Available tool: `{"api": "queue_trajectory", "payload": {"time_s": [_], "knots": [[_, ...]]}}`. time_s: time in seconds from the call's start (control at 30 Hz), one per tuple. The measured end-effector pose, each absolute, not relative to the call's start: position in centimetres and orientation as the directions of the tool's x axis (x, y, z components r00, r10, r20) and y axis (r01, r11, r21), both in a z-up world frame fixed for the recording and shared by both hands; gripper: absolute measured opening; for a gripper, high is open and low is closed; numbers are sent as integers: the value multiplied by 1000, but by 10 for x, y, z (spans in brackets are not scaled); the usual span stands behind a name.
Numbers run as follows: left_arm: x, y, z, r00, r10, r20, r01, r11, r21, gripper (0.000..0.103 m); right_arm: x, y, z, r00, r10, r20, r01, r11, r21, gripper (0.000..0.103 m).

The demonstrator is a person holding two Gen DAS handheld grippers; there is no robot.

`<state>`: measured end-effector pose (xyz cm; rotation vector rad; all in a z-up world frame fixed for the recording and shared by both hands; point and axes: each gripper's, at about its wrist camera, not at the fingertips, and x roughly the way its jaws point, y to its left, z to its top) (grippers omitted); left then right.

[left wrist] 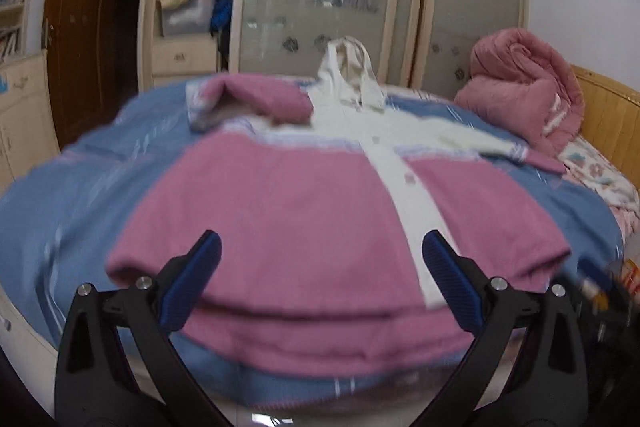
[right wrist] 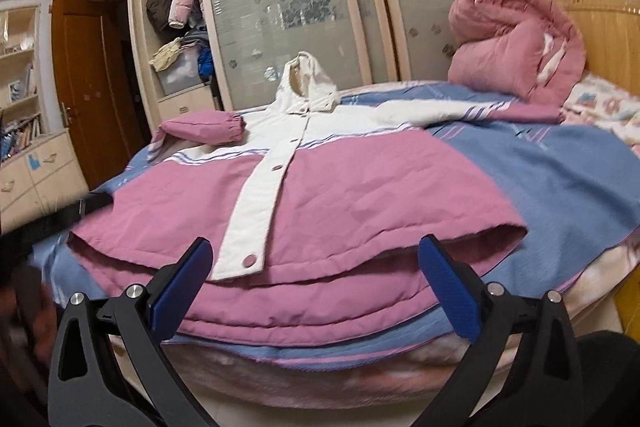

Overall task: Fold large clothes
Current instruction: 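Fold the gripped sleeve across the jacket chest with the left tool, release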

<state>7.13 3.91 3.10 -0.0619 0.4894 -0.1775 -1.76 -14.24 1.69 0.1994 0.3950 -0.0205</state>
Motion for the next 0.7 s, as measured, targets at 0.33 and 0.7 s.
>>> {"api": "queue_trajectory", "payload": {"time_s": [0.33,0.7], "knots": [[68,57,29,883,-139,-447,128,990,-56,101,-14,-139,50,945,-15,-326,46,995,87,102],[63,54,42,890,-160,-427,144,987,-70,101,2,-151,30,934,-10,-358,65,988,141,102]]}}
